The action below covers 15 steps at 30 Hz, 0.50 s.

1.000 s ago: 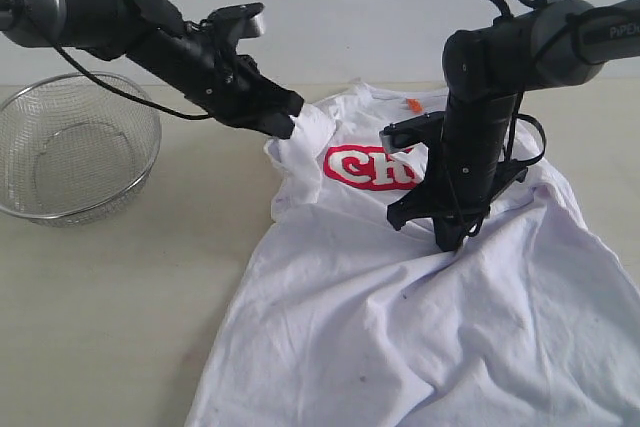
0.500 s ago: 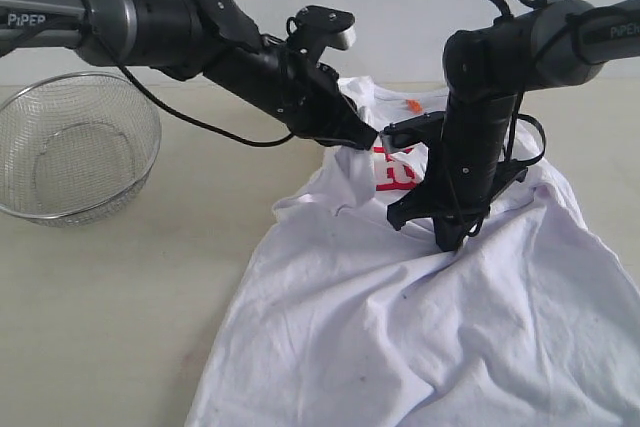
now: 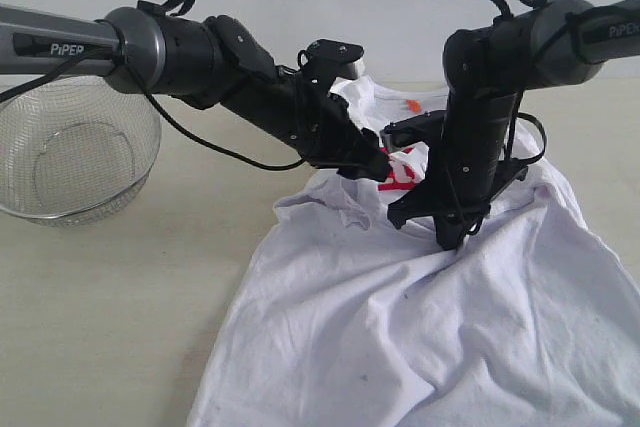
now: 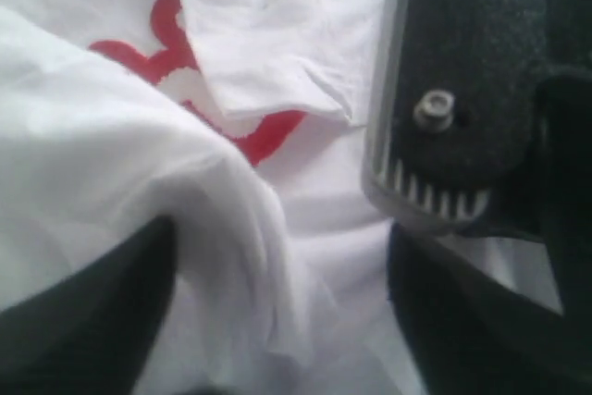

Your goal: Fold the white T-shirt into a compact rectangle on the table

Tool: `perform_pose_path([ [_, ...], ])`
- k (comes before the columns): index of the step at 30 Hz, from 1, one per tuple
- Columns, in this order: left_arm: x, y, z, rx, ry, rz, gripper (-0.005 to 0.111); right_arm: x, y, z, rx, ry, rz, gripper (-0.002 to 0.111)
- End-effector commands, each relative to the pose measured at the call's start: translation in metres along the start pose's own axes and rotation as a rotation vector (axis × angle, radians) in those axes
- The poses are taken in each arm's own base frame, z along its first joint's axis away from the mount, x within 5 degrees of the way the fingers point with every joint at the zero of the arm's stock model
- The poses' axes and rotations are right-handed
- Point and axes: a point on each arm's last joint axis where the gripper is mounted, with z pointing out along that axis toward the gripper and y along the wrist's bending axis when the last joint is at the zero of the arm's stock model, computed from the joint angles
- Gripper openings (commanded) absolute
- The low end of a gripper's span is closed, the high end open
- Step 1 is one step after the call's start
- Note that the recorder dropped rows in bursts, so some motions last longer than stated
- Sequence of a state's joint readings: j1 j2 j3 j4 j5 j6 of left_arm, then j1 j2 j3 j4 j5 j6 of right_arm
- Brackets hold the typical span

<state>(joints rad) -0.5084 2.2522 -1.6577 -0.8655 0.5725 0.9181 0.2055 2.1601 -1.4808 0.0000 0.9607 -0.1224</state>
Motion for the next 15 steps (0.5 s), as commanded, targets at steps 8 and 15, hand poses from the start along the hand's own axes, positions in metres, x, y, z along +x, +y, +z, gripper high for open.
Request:
perform_pose_path([
  [8,-0.032,-0.011,-0.012,0.079,-0.133,-0.069,0.089,-0.022,-0.019,-0.095,0.115,-0.291,-0.009,0.000],
  [15,-0.034,-0.001,-0.017,0.008,-0.109,0.030,0.089,-0.028,-0.003,-0.115,0.075,-0.340,-0.023,0.000],
])
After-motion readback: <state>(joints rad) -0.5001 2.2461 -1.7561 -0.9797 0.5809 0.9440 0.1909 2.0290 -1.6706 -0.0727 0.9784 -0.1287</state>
